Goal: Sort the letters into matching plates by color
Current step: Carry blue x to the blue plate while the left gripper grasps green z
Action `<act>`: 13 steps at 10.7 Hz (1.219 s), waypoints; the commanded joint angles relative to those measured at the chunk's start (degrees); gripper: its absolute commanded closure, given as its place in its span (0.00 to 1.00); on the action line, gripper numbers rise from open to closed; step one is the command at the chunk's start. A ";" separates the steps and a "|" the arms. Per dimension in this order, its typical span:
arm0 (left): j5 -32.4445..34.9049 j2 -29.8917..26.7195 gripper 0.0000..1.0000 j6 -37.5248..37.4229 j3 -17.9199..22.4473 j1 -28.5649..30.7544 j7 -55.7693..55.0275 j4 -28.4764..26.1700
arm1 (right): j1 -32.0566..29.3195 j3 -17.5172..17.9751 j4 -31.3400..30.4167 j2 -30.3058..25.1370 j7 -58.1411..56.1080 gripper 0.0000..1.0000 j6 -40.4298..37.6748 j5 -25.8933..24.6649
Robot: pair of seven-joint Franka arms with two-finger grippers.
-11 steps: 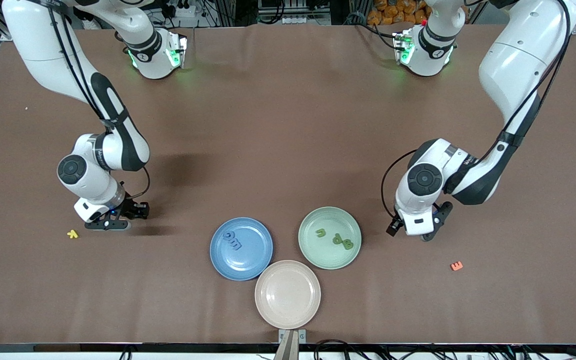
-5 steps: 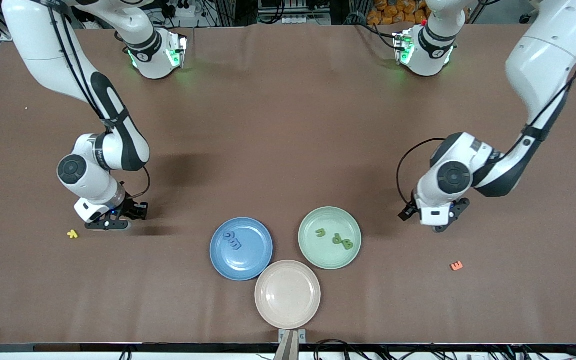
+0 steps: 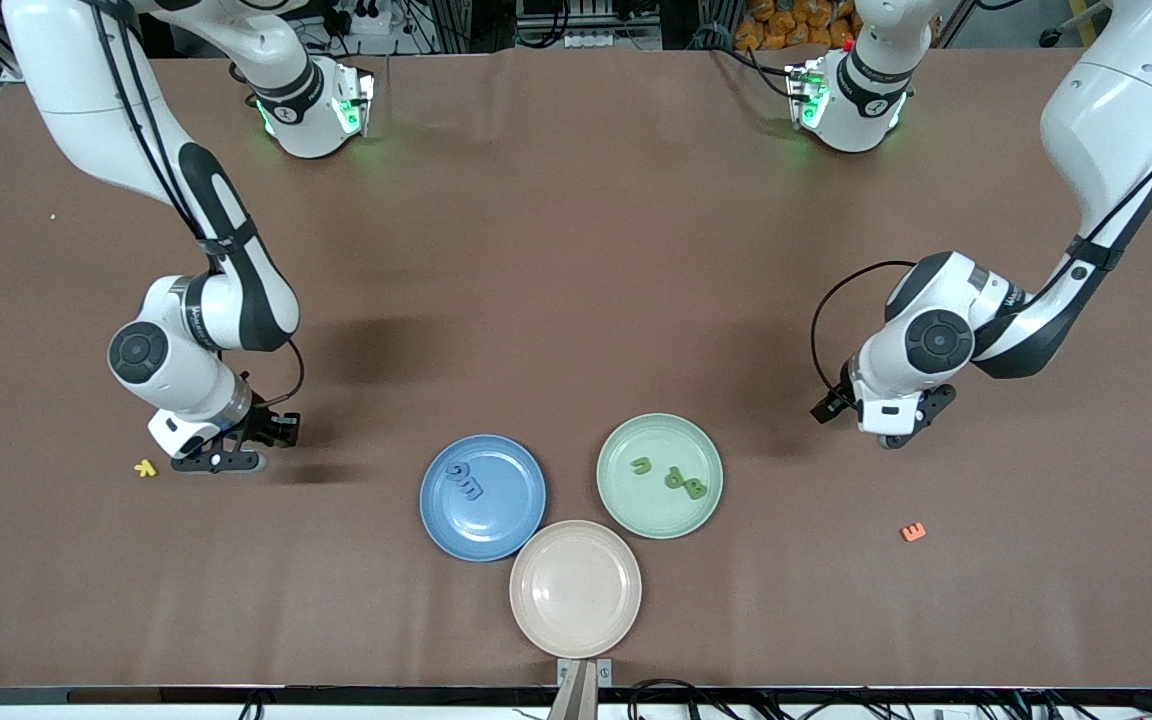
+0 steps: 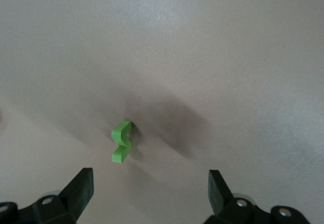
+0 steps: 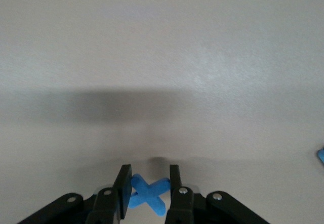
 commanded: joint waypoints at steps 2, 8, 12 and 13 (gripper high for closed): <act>4.26 -1.82 0.00 5.01 -0.32 5.35 -1.43 -5.30 | 3.94 0.54 7.87 0.14 4.67 0.78 -9.03 4.37; 4.27 -1.21 0.00 7.66 -0.14 5.28 -3.80 -5.49 | 15.45 0.45 18.60 1.63 24.19 0.78 -14.85 3.58; 4.53 -0.86 0.00 8.18 0.30 5.19 -3.72 -5.75 | 20.39 0.45 24.85 5.93 30.18 0.78 -15.03 3.50; 5.14 -0.68 0.00 8.71 0.82 5.19 -3.72 -5.75 | 21.18 0.45 25.73 6.81 30.45 0.78 -14.95 3.50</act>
